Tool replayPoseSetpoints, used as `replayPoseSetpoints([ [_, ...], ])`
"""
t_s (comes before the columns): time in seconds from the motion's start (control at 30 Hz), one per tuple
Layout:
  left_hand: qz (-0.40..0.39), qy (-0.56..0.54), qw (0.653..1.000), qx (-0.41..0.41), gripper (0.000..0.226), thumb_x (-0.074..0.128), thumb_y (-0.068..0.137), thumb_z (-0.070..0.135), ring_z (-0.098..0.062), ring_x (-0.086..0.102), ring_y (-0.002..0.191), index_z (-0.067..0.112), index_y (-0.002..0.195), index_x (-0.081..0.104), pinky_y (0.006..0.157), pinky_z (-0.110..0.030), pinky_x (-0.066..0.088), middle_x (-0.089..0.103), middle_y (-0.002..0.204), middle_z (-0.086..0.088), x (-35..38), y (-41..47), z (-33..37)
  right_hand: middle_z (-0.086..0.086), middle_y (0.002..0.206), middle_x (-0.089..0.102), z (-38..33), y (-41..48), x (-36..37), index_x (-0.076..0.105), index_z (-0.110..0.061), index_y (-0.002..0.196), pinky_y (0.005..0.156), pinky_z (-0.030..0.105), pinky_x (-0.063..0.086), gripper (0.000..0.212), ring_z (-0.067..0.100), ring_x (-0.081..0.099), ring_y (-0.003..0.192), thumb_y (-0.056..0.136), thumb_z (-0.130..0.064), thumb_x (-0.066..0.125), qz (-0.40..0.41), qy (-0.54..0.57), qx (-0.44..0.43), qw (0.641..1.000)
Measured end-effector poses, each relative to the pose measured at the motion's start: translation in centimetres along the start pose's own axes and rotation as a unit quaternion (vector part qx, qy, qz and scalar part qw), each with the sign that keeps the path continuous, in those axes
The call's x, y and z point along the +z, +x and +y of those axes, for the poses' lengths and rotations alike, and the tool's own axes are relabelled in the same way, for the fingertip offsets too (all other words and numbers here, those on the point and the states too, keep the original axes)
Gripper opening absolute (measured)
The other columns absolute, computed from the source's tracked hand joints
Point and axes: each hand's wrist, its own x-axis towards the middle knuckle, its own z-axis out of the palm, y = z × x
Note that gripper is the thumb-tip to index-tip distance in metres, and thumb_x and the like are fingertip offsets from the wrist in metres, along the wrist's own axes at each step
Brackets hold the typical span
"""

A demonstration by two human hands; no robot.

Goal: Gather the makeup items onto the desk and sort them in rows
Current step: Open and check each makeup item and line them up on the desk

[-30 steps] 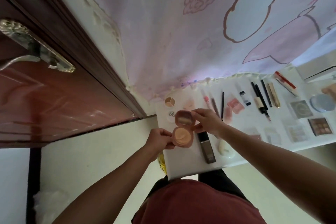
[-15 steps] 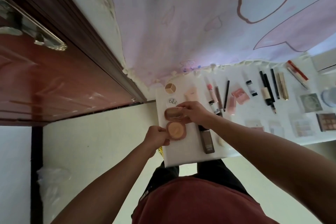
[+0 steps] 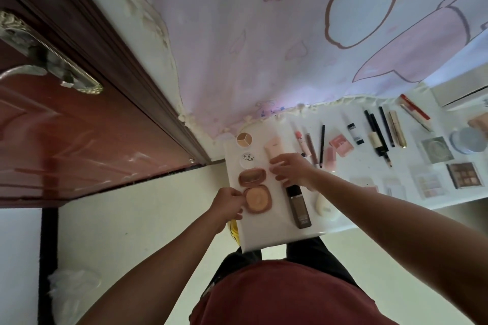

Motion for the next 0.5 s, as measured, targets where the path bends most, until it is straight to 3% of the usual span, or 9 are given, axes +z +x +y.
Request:
replayPoseSetpoints([
  [0.13,0.035,0.043,0.998,0.032,0.007,0.059,0.087,0.011,-0.026,0.061,0.076,0.013,0.093,0.060,0.062,-0.033,0.053,0.062,0.087,-0.009,-0.6,-0.2,1.2,0.013,0.100,0.069,0.4,-0.3,-1.7,0.063,-0.007,0.119,0.066,0.031,0.056,0.029,0.022,0.067,0.079,0.092,-0.017,0.067,0.060,-0.020,-0.008,0.998],
  [0.23,0.080,0.083,0.991,0.075,0.007,0.058,0.085,0.014,-0.028,0.067,0.082,0.020,0.085,0.061,0.068,-0.034,0.054,0.064,0.086,-0.004,-1.4,-0.2,2.3,0.007,0.104,0.071,0.5,0.6,-2.8,0.066,-0.010,0.117,0.074,0.032,0.056,0.031,0.019,0.070,0.086,0.088,-0.020,0.069,0.131,-0.116,-0.029,0.984],
  [0.3,0.098,0.096,0.985,0.104,0.007,0.059,0.084,0.015,-0.029,0.067,0.089,0.021,0.088,0.062,0.078,-0.039,0.055,0.066,0.089,-0.004,-2.0,-0.2,3.3,0.004,0.127,0.065,0.1,1.3,-3.2,0.065,-0.016,0.121,0.090,0.034,0.052,0.038,0.021,0.064,0.109,0.086,-0.031,0.070,0.170,-0.242,-0.041,0.954],
  [0.37,0.113,0.103,0.980,0.130,0.008,0.060,0.083,0.015,-0.028,0.067,0.089,0.020,0.089,0.062,0.082,-0.043,0.056,0.067,0.091,-0.006,-2.6,-0.2,4.5,0.002,0.145,0.051,-0.6,2.1,-2.9,0.059,-0.019,0.129,0.096,0.037,0.047,0.050,0.023,0.050,0.131,0.085,-0.042,0.069,0.186,-0.332,-0.043,0.924],
  [0.43,0.124,0.103,0.975,0.155,0.009,0.059,0.084,0.013,-0.028,0.067,0.087,0.018,0.090,0.063,0.080,-0.043,0.055,0.068,0.091,-0.008,-3.0,-0.3,5.6,0.006,0.147,0.047,-1.0,2.7,-2.2,0.053,-0.016,0.130,0.101,0.040,0.043,0.060,0.026,0.040,0.140,0.083,-0.050,0.069,0.183,-0.394,-0.033,0.900],
  [0.5,0.136,0.100,0.971,0.172,0.009,0.059,0.084,0.012,-0.028,0.067,0.085,0.016,0.091,0.063,0.077,-0.042,0.054,0.068,0.090,-0.009,-3.4,-0.3,6.3,0.011,0.135,0.057,-1.2,3.3,-1.4,0.052,-0.013,0.122,0.104,0.041,0.041,0.064,0.027,0.049,0.131,0.078,-0.056,0.072,0.181,-0.427,-0.018,0.886],
])
